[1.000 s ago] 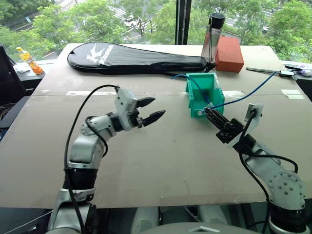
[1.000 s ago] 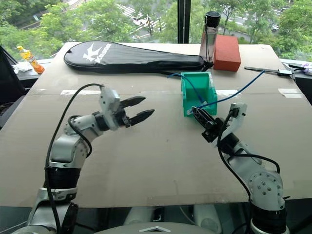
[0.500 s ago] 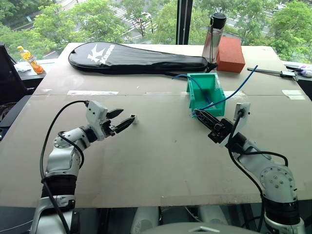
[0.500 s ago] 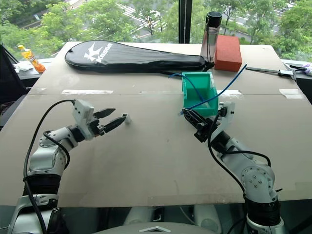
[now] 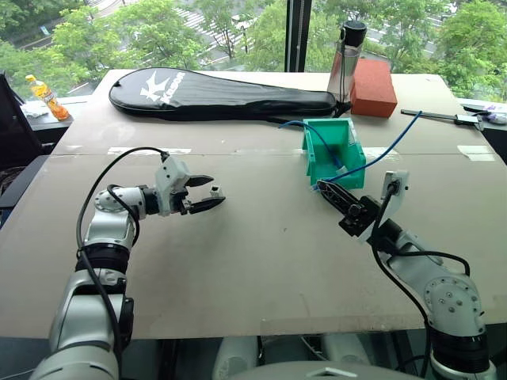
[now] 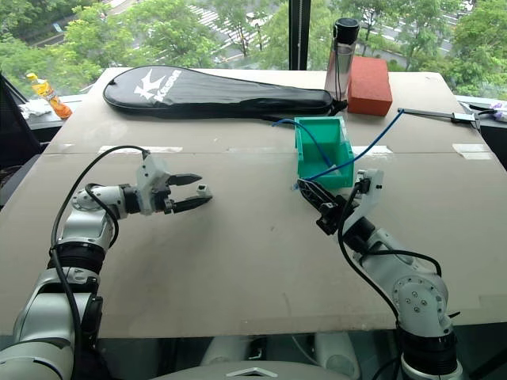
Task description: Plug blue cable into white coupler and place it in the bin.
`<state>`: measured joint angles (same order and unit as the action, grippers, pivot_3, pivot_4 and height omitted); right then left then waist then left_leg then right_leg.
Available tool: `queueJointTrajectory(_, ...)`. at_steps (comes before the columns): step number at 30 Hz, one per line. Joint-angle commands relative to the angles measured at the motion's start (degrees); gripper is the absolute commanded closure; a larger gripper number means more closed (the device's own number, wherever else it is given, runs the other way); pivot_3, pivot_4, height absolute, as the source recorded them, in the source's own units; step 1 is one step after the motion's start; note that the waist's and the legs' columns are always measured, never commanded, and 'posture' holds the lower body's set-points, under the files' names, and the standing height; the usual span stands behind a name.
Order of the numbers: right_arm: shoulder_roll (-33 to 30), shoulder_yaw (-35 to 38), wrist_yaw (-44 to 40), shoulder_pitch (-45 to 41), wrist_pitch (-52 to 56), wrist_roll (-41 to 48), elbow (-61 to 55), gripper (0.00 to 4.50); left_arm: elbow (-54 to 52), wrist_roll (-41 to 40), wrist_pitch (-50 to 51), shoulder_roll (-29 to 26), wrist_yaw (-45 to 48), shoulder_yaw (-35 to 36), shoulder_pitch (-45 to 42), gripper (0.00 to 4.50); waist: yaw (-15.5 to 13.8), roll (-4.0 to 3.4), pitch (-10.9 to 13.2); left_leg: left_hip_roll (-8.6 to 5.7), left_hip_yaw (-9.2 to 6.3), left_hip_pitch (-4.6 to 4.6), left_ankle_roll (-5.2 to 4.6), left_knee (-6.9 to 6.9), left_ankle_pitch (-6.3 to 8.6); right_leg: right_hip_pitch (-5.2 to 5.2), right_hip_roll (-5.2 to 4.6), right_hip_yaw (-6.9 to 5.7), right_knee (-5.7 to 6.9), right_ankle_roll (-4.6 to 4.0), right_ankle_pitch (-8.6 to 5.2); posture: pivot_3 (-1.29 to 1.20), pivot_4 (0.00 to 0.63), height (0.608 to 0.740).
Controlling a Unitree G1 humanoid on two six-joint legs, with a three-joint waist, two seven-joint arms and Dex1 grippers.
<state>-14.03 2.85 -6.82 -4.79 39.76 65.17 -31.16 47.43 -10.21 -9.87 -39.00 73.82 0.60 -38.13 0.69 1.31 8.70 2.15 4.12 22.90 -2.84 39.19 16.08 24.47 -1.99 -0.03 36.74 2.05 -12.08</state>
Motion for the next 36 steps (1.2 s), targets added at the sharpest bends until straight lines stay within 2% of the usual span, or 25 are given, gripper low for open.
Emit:
queueJointTrajectory(1, -0.33, 1.15, 0.46, 0.43, -0.64, 0.94, -3.37, 4.50, 4.14, 1.87, -4.58, -0.66, 1.20, -0.34, -2.98, 0.94, 0.00, 0.01, 0.00, 0.00, 0.00, 0.00, 0.00, 0.00, 0.00, 0.00, 0.00, 0.00, 0.00, 0.00, 0.00, 0.00, 0.150, 0.740)
queueJointTrajectory(20, -1.01, 1.40, 1.56, 1.80, -0.63, 1.55, -4.94, 4.50, 10.88, 5.53, -10.14, -0.55, 3.71, -1.17, -6.79, 0.94, 0.00, 0.02, 0.00, 0.01, -0.01, 0.02, 0.00, 0.01, 0.00, 0.01, -0.01, -0.01, 0.01, 0.01, 0.00, 0.00, 0.150, 0.740)
queueJointTrajectory(23, -1.18, 1.34, 1.70, 2.01, -0.64, 1.63, -5.10, 4.50, 11.16, 5.85, -10.83, -0.39, 3.61, -1.01, -6.71, 1.77, -0.01, 0.02, 0.00, 0.01, 0.00, 0.02, 0.00, 0.01, 0.00, 0.01, -0.01, -0.01, 0.01, 0.01, 0.00, 0.00, 0.150, 0.740)
queueJointTrajectory(27, -1.30, 1.25, 1.76, 2.16, -0.74, 1.58, -5.09, 4.50, 11.13, 5.38, -10.83, -0.12, 3.91, -0.52, -6.51, 3.75, 0.00, 0.02, 0.00, 0.01, -0.01, 0.02, 0.00, 0.01, 0.00, 0.01, -0.01, -0.01, 0.01, 0.01, 0.00, 0.00, 0.150, 0.740)
queueJointTrajectory(28, -1.35, 1.22, 1.71, 2.13, -0.75, 1.53, -5.00, 4.50, 10.95, 5.17, -10.76, 0.00, 4.13, -0.44, -6.38, 3.99, -0.01, 0.02, 0.00, 0.01, -0.01, 0.02, 0.00, 0.01, 0.00, 0.01, -0.01, -0.01, 0.02, 0.01, 0.00, 0.00, 0.150, 0.740)
queueJointTrajectory(36, -2.52, 1.66, 0.97, 1.77, -0.77, 0.72, -4.79, 4.50, 3.63, 1.65, -6.59, 0.94, 6.18, 0.53, -3.05, 4.12, 0.01, 0.02, 0.00, 0.01, -0.01, 0.02, 0.00, 0.01, 0.00, 0.01, -0.01, -0.01, 0.03, 0.01, 0.00, 0.00, 0.150, 0.740)
